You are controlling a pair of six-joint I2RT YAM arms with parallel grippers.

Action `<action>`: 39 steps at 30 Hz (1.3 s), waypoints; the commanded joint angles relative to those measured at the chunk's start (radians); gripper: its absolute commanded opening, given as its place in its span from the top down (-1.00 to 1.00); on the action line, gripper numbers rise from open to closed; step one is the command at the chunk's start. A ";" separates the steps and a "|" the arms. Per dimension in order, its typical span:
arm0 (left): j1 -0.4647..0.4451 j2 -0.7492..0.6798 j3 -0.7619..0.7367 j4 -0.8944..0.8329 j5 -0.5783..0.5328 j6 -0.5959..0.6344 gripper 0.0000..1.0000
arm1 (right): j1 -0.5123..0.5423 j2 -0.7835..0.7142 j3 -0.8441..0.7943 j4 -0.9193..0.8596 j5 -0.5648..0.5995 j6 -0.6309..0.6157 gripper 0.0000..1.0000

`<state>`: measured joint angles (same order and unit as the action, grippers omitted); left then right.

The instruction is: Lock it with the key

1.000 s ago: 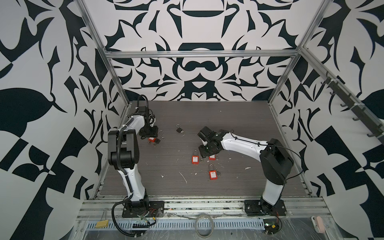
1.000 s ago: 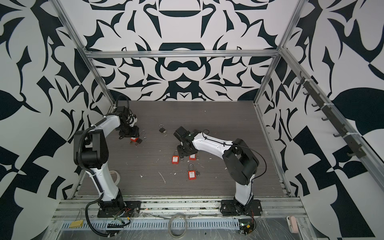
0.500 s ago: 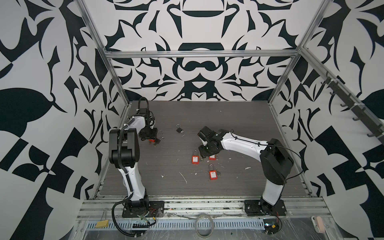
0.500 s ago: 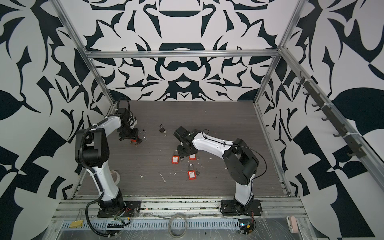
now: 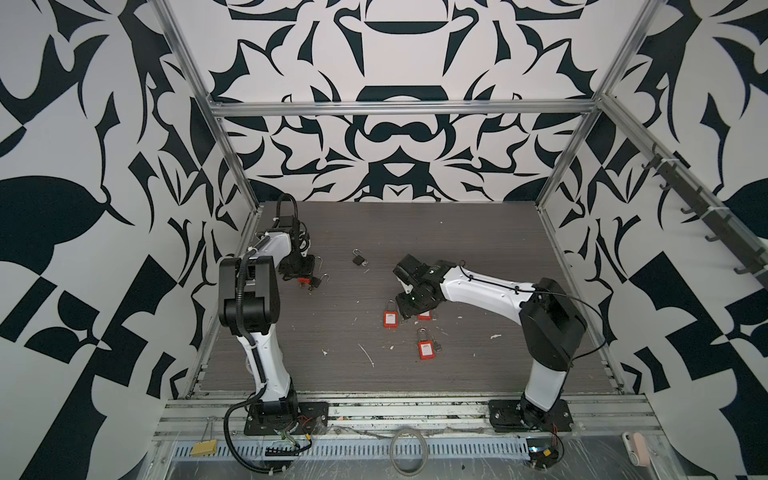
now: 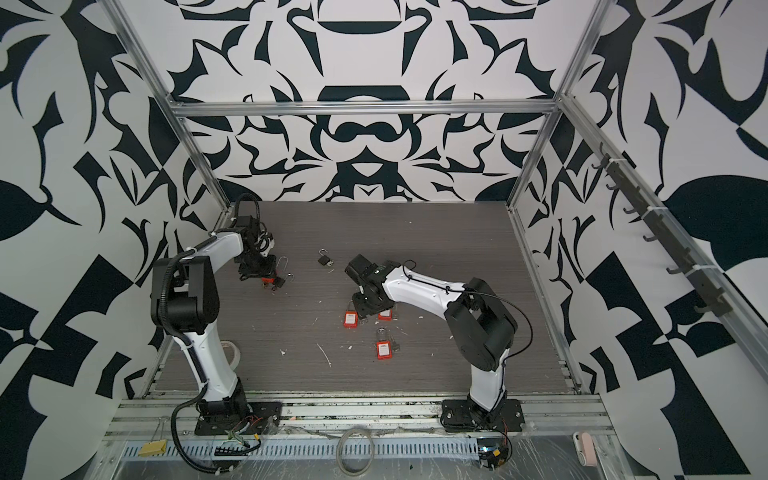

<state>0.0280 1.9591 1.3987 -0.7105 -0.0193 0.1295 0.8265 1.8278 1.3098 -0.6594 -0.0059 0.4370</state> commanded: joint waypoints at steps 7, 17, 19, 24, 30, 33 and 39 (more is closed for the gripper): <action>-0.035 -0.315 -0.145 0.034 0.051 -0.209 0.38 | 0.008 -0.090 0.002 0.017 0.041 -0.013 -0.18; -0.316 -0.527 -0.424 0.146 -0.005 -0.767 0.39 | 0.029 -0.167 -0.065 0.056 0.074 -0.006 -0.17; -0.349 -0.517 -0.447 0.146 0.007 -0.893 0.39 | 0.038 -0.186 -0.080 0.065 0.079 -0.001 -0.17; -0.445 -0.473 -0.457 0.151 -0.011 -1.071 0.39 | 0.048 -0.226 -0.127 0.086 0.089 0.005 -0.17; -0.562 -0.361 -0.377 0.091 -0.073 -1.142 0.39 | 0.051 -0.248 -0.163 0.103 0.084 0.008 -0.17; -0.574 -0.320 -0.364 0.087 -0.058 -1.170 0.38 | 0.050 -0.247 -0.169 0.106 0.081 0.001 -0.17; -0.590 -0.292 -0.358 0.096 -0.052 -1.215 0.30 | 0.050 -0.228 -0.158 0.098 0.076 -0.012 -0.18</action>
<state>-0.5537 1.6550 1.0172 -0.5888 -0.0544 -1.0264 0.8730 1.6054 1.1423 -0.5709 0.0608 0.4393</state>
